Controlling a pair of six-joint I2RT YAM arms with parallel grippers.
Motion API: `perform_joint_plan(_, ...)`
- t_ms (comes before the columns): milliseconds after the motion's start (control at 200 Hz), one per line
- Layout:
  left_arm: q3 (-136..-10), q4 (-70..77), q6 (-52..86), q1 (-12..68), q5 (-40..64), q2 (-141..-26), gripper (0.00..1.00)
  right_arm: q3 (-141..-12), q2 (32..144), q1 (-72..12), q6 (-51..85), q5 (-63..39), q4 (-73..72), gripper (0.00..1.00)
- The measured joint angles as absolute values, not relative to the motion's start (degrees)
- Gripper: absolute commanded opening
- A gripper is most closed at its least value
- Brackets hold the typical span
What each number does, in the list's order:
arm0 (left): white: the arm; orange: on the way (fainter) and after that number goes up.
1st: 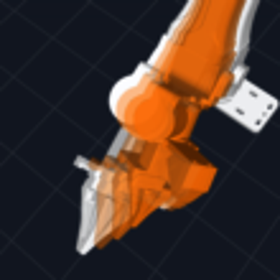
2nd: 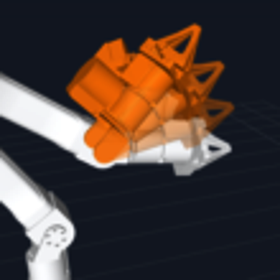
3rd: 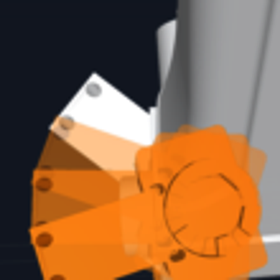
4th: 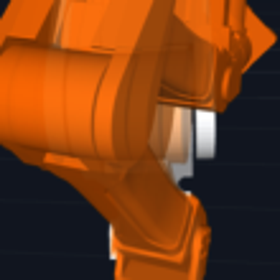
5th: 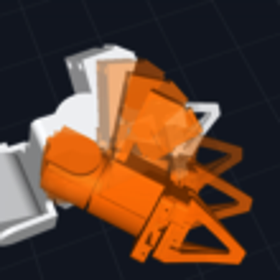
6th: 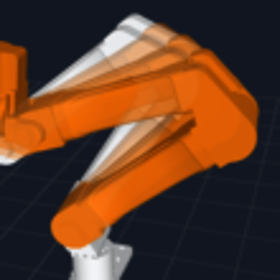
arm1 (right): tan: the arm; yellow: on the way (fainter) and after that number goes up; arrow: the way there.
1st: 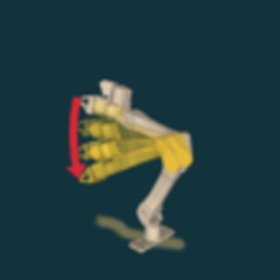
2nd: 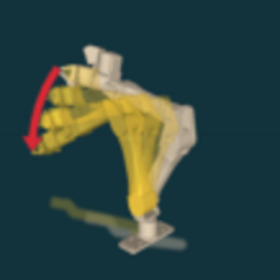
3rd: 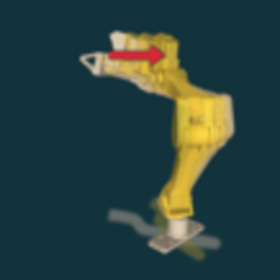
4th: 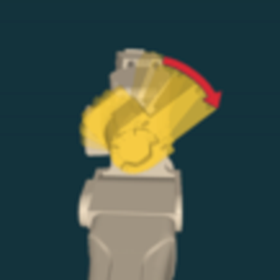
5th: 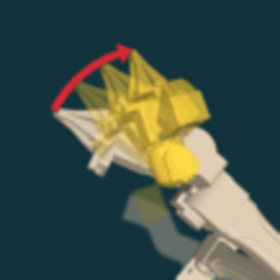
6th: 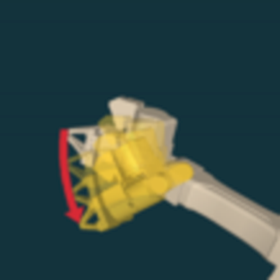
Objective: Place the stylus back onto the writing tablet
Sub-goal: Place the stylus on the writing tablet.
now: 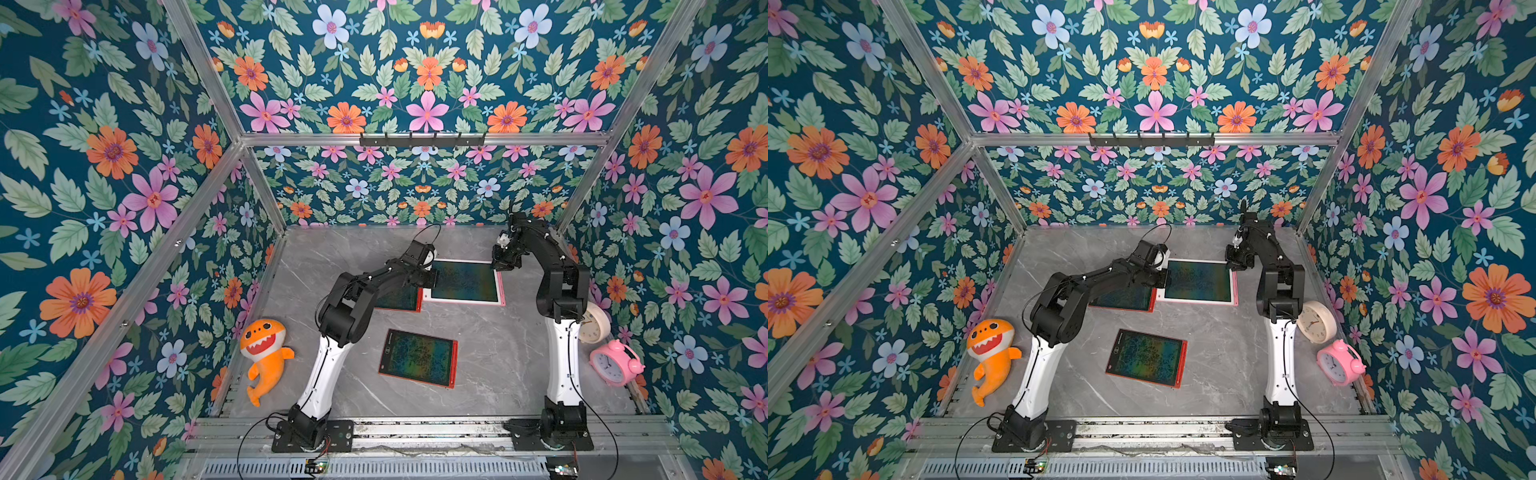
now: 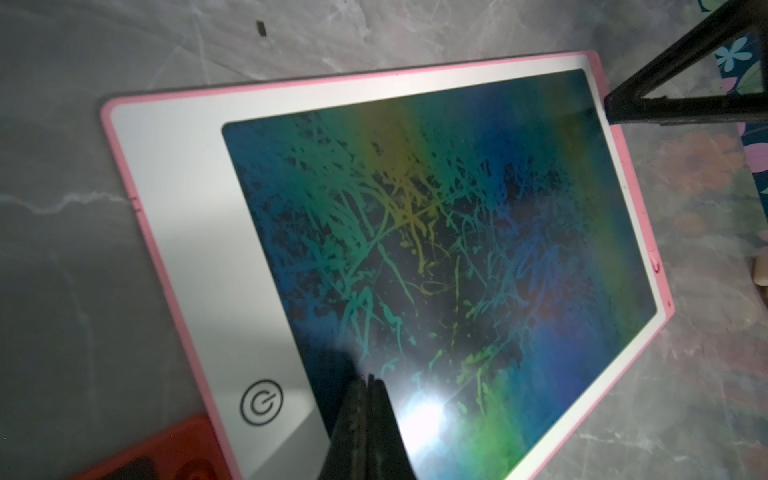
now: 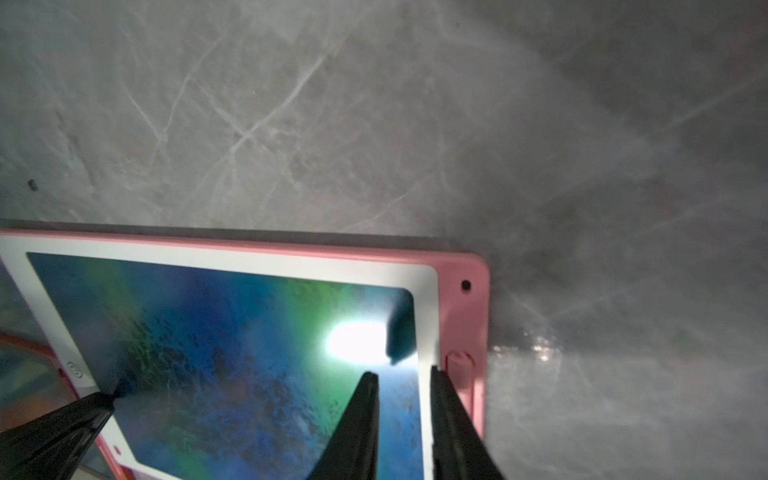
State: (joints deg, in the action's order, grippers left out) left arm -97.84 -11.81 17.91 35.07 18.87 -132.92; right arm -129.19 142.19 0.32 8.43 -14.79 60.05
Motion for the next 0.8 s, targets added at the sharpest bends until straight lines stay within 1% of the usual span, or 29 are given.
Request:
perform_joint_plan(110, -97.84, -11.81, 17.91, 35.09, 18.87, -132.92, 0.0, -129.21, 141.12, 0.32, 8.47, -14.63, 60.18, 0.22)
perform_joint_plan(380, -97.84, -11.81, 17.91, 35.14, 18.87, -132.92, 0.0, -129.05, 140.94, 0.34, 8.67, -11.75, 60.62, 0.12)
perform_joint_plan(695, -97.86, -11.81, 17.91, 35.24, 18.87, -132.97, 0.0, -126.72, 140.94, 0.34, 8.64, -9.15, 61.84, 0.05)
perform_joint_plan(800, -97.91, -11.75, 17.91, 35.29, 18.9, -133.05, 0.0, -126.67, 141.38, 0.34, 8.64, -8.75, 62.26, 0.0)
